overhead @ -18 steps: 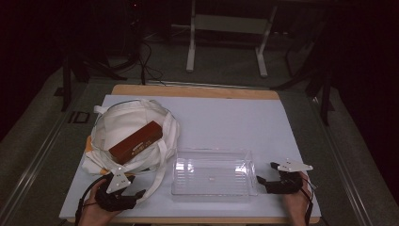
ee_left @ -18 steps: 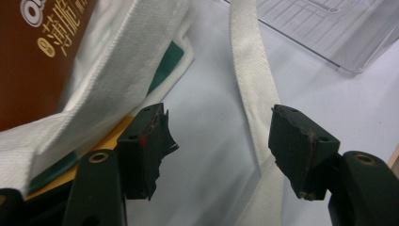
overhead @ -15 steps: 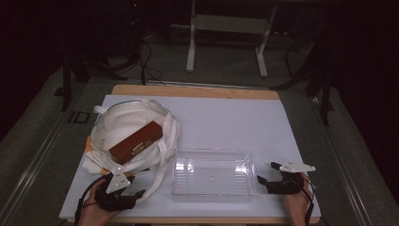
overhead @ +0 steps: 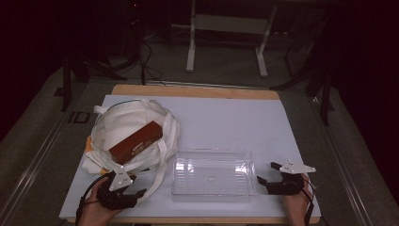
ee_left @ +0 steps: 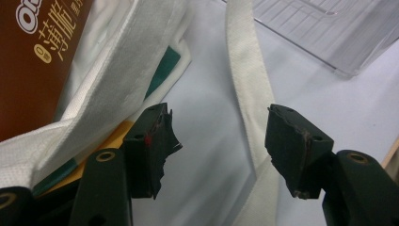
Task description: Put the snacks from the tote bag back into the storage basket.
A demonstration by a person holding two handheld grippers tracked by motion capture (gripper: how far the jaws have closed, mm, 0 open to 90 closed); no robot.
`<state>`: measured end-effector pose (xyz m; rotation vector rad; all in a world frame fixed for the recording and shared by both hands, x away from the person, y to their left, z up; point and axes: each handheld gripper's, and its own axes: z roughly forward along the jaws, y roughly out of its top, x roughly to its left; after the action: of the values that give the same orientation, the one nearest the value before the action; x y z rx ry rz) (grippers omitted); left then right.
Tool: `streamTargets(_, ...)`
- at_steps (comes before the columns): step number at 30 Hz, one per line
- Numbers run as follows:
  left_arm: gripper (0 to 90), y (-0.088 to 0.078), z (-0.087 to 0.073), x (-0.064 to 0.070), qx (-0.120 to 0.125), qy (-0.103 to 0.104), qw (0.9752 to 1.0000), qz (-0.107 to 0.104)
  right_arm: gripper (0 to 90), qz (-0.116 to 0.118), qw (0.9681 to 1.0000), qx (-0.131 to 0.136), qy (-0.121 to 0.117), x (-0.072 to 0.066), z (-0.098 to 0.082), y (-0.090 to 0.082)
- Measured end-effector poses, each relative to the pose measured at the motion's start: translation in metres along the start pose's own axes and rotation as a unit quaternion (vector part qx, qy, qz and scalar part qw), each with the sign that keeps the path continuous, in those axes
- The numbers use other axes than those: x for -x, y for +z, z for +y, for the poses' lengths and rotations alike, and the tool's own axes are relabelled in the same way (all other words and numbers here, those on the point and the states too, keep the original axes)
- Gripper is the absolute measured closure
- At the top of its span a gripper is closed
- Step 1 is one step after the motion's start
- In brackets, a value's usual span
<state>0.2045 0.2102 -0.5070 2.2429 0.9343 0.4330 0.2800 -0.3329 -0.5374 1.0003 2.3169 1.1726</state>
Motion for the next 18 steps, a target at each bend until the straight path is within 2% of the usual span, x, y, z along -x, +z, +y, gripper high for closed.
streamTargets(6, 42.7, -0.006, 0.001, -0.002, -0.004, 0.005, 1.0000, 0.000, 15.8, -0.001, 1.0000, 0.004, -0.008, -0.002, 0.000, -0.001)
streamTargets(12, 44.3, -0.016, 0.002, -0.006, 0.004, 0.006, 1.0000, -0.006, 15.8, -0.004, 0.9999, 0.004, -0.011, -0.003, -0.001, -0.001)
streamTargets(18, 44.4, -0.022, 0.005, -0.010, -0.003, 0.012, 0.9999, -0.001, 15.8, -0.005, 0.9999, 0.007, -0.012, -0.003, -0.001, -0.001)
